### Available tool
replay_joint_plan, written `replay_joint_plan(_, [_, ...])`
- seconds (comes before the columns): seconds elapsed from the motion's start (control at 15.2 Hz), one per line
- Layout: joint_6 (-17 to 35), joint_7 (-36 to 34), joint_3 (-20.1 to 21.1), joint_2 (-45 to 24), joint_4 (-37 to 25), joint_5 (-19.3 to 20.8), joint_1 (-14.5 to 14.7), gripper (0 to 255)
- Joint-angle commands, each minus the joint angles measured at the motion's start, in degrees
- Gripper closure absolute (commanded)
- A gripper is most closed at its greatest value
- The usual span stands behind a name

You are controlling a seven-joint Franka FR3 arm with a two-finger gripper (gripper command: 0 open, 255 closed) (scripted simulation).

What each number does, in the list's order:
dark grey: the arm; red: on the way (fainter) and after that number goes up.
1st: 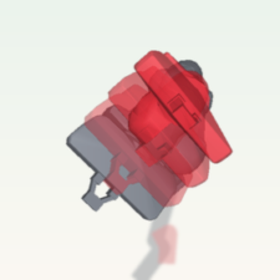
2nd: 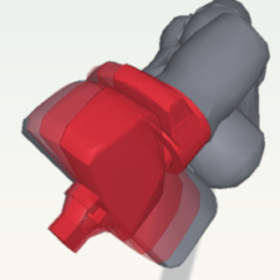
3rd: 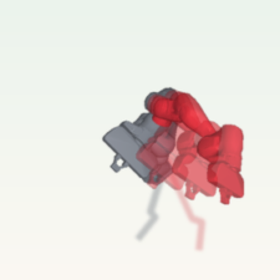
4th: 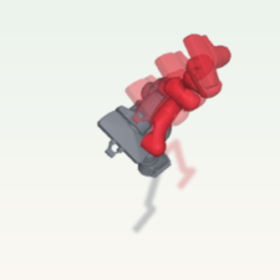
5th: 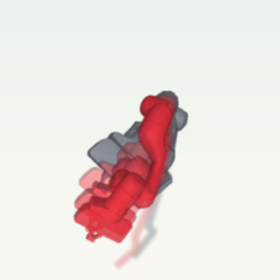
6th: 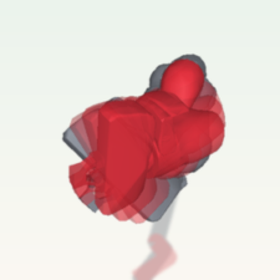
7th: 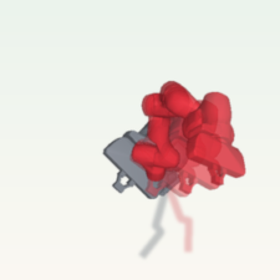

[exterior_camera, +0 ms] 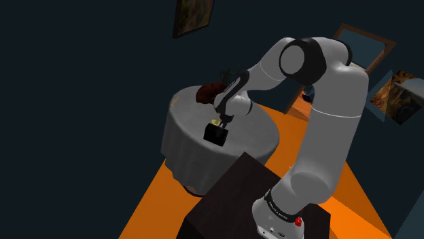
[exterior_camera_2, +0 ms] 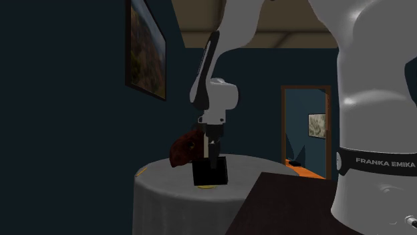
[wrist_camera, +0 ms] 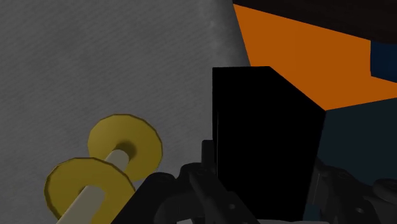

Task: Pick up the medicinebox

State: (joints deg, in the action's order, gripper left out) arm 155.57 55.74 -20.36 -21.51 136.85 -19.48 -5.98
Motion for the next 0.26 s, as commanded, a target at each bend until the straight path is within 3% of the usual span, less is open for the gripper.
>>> replay_joint_plan(0.0, [-1.17, -0.95, -1.09, 1.65, 0.40, 1.34, 0.79, 255])
replay_joint_plan(0.2, [-1.87, -1.55, -1.67, 2.58, 0.56, 2.16, 1.21, 255])
